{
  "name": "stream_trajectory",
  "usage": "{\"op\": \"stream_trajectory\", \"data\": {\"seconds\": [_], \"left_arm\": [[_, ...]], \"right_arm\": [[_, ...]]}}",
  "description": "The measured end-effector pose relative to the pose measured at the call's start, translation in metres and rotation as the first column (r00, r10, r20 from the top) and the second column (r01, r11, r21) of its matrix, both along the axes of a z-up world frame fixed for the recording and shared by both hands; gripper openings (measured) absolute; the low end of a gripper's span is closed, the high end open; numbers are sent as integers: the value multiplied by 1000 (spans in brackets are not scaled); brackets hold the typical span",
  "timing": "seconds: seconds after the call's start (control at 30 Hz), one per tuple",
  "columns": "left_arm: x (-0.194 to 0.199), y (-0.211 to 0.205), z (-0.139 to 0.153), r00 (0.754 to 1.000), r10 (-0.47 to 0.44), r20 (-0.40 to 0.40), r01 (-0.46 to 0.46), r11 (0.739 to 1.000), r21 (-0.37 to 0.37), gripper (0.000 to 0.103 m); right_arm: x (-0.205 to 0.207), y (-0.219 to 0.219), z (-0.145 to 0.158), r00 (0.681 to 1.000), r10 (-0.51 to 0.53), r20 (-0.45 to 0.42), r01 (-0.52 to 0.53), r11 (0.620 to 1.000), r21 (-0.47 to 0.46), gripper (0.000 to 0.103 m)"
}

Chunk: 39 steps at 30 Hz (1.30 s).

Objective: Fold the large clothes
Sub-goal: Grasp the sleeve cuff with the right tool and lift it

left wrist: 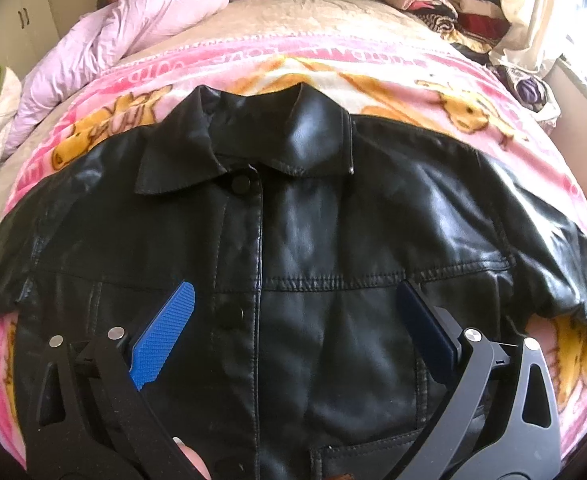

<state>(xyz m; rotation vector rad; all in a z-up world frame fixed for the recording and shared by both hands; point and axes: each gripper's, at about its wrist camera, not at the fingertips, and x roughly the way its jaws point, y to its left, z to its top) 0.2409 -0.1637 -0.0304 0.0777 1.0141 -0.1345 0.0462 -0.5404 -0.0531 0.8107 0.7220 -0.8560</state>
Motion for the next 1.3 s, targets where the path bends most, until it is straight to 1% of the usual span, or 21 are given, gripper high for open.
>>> {"op": "stream_trajectory", "data": {"seconds": [0.07, 0.27, 0.37, 0.4, 0.43, 0.47, 0.5, 0.53, 0.57, 0.63, 0.67, 0.7, 0.73, 0.83, 0.9, 0.97, 1.07, 1.13, 1.2, 1.23, 1.3], "left_arm": [[0, -1, -2, 1000, -3, 2, 3, 1000, 12, 94], [1, 0, -4, 1000, 2, 3, -2, 1000, 21, 94], [3, 3, -4, 1000, 4, 6, -4, 1000, 27, 94], [4, 4, -3, 1000, 4, 9, -5, 1000, 28, 94], [4, 5, -2, 1000, 3, 11, -3, 1000, 27, 94], [4, 7, -1, 1000, 1, 13, -1, 1000, 25, 94], [4, 8, 0, 1000, -1, 16, 1, 1000, 23, 94], [4, 10, 1, 1000, -3, 21, 3, 1000, 23, 94], [4, 13, 3, 1000, -5, 23, 4, 1000, 21, 94], [4, 17, 5, 1000, -5, 25, 5, 1000, 14, 94], [5, 20, 7, 1000, -2, 30, 2, 1000, 9, 94], [5, 22, 9, 999, 0, 34, 0, 1000, 6, 94], [5, 26, 13, 999, 3, 44, -3, 1000, -1, 94], [5, 37, 23, 998, 10, 58, -8, 1000, -20, 94], [5, 47, 31, 998, 18, 67, -16, 999, -30, 94], [7, 64, 42, 996, 39, 79, -35, 998, -49, 94], [9, 92, 56, 993, 73, 93, -65, 994, -84, 94], [10, 112, 65, 990, 94, 106, -84, 991, -101, 94], [10, 133, 74, 986, 115, 119, -102, 988, -112, 94], [10, 141, 77, 985, 124, 121, -110, 987, -117, 94], [9, 160, 84, 983, 140, 122, -123, 982, -142, 94]], "right_arm": [[-6, -15, -7, 999, -46, 28, 45, 999, 30, 99], [-6, -44, -18, 984, -78, 157, 62, 992, 108, 99], [-2, -53, -16, 973, -59, 221, 38, 995, 97, 97], [-1, -54, -11, 974, -43, 222, 30, 998, 62, 83], [1, -53, -7, 977, -34, 212, 28, 999, 31, 59], [2, -52, -3, 978, -21, 208, 22, 1000, -1, 50], [4, -51, 1, 976, -3, 216, 8, 1000, -20, 34], [5, -50, 6, 973, 19, 231, -12, 999, -32, 26], [6, -47, 15, 968, 41, 249, -28, 998, -55, 24], [6, -40, 32, 954, 93, 285, -63, 992, -112, 16], [9, -34, 45, 942, 136, 308, -93, 985, -148, 14], [12, -29, 54, 929, 168, 329, -117, 978, -171, 8], [16, -19, 68, 912, 214, 351, -148, 968, -204, 8], [28, 8, 98, 875, 316, 366, -217, 933, -287, 7], [41, 32, 119, 835, 405, 373, -283, 897, -340, 6], [56, 62, 138, 788, 496, 366, -346, 847, -403, 6], [77, 109, 156, 719, 605, 342, -435, 776, -457, 6], [90, 147, 164, 668, 673, 319, -491, 720, -491, 6], [100, 174, 168, 622, 718, 312, -530, 680, -507, 6], [106, 193, 170, 593, 744, 308, -553, 654, -515, 6], [112, 223, 170, 556, 778, 293, -584, 617, -528, 6]]}}
